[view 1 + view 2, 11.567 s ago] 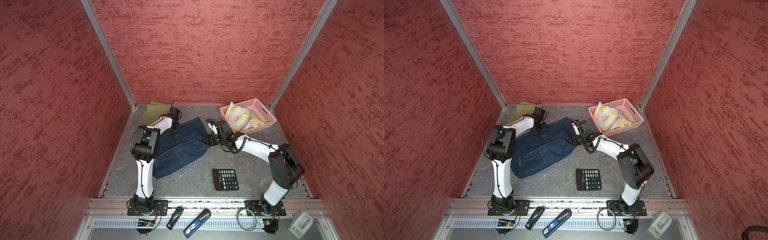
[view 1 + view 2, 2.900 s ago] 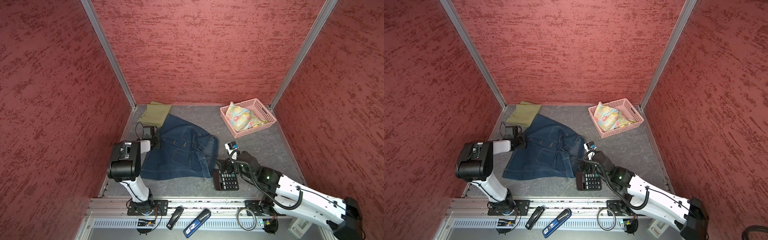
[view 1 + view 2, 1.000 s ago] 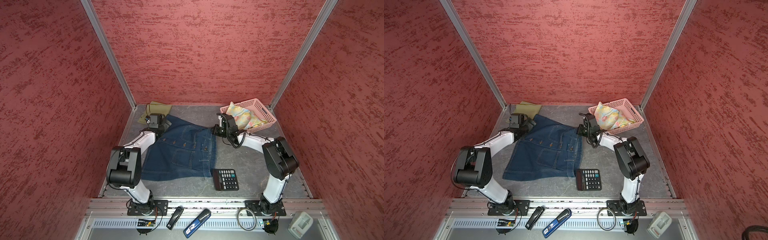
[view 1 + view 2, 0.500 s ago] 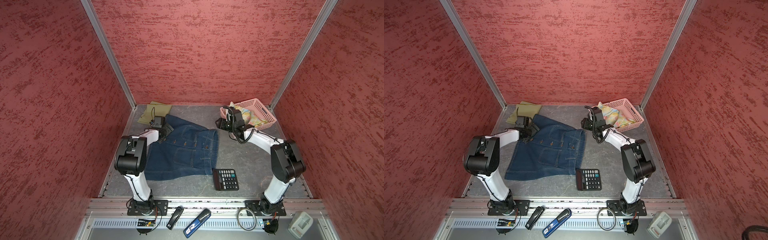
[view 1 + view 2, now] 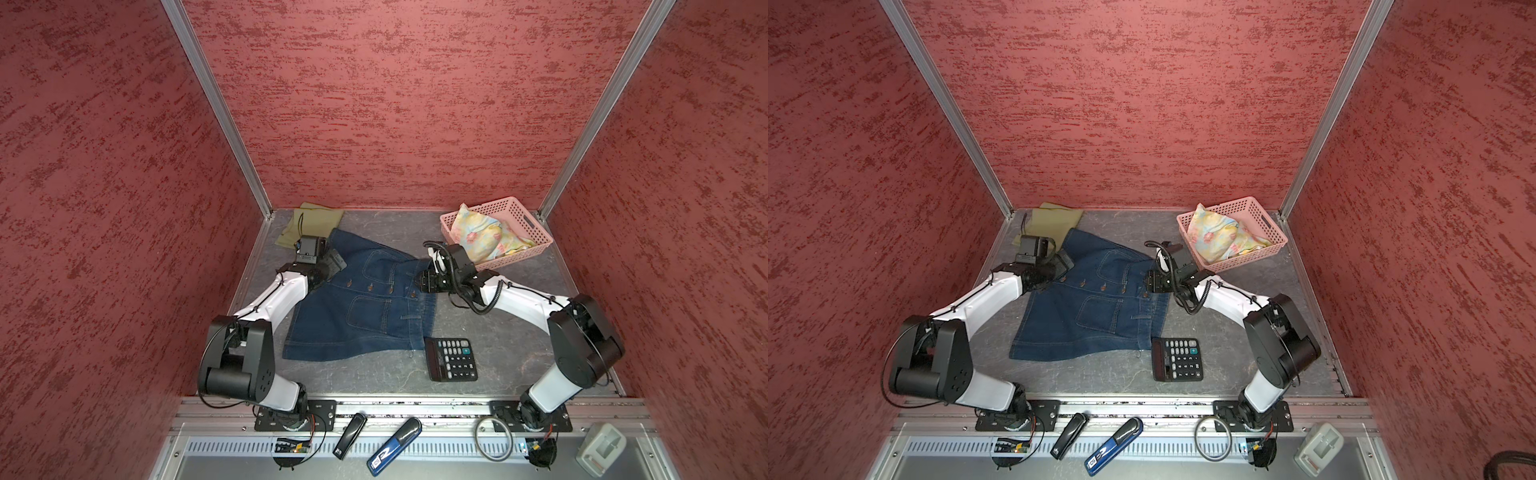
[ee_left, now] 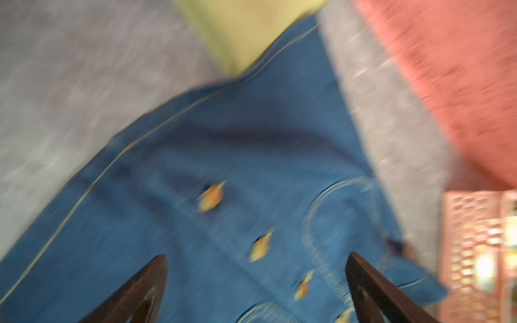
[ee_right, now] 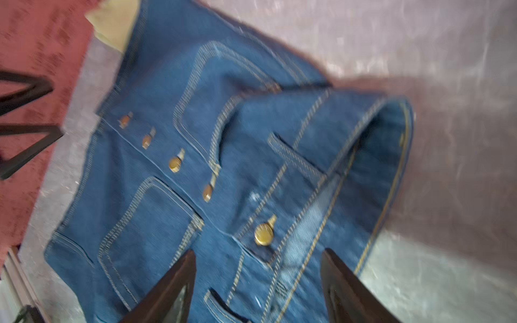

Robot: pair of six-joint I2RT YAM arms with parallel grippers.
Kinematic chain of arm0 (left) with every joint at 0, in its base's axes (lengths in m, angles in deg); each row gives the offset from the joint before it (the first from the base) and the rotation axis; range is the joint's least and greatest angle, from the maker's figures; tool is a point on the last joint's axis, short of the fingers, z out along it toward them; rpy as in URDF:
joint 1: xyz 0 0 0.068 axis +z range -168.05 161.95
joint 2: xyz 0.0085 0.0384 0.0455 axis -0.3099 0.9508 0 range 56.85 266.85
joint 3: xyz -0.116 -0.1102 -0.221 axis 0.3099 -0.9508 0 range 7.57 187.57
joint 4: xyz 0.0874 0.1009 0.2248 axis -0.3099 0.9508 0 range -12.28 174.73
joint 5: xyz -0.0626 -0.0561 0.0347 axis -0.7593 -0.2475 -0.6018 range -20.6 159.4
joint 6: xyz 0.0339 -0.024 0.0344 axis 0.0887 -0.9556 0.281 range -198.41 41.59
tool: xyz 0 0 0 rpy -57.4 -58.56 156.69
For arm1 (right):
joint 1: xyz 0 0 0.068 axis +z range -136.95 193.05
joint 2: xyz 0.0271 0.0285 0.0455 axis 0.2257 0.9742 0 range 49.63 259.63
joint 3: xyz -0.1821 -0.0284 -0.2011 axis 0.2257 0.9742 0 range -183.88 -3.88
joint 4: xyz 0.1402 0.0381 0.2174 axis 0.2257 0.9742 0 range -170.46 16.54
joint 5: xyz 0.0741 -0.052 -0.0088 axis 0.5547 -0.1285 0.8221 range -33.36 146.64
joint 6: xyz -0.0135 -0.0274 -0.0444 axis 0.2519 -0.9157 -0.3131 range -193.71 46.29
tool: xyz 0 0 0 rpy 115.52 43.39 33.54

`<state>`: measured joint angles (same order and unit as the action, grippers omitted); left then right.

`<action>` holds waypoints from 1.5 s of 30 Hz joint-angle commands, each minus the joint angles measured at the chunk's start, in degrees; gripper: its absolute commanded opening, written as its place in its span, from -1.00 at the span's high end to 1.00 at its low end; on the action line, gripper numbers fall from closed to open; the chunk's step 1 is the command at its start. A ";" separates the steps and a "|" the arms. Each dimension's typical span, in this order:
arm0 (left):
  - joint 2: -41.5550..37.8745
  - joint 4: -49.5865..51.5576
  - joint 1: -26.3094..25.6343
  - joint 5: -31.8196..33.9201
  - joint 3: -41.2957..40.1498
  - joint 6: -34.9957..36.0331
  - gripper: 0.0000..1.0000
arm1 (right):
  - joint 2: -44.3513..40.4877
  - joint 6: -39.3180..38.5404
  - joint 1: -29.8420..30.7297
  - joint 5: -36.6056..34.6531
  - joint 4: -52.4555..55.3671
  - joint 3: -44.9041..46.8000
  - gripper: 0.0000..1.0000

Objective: Fold and stack skirts
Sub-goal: Smooth out the skirt at the center of the table.

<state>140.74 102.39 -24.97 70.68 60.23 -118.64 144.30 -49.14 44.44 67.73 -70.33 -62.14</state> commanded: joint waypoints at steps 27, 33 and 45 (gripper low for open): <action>-3.44 15.16 15.84 -9.67 -15.51 -2.91 -0.80 | -2.27 -3.67 2.18 2.56 0.83 0.27 -0.46; -5.85 14.20 26.61 -14.39 -16.74 -2.30 -0.80 | -4.14 -5.89 2.18 -1.27 4.32 -0.63 -0.50; -21.20 20.28 24.22 -10.90 -4.79 3.27 -0.87 | -2.69 -5.90 -3.63 -0.81 4.38 -3.52 -0.55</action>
<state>124.00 121.97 2.48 56.84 51.43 -118.77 140.70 -55.08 42.50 67.14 -66.50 -62.86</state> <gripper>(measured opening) 0.930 0.773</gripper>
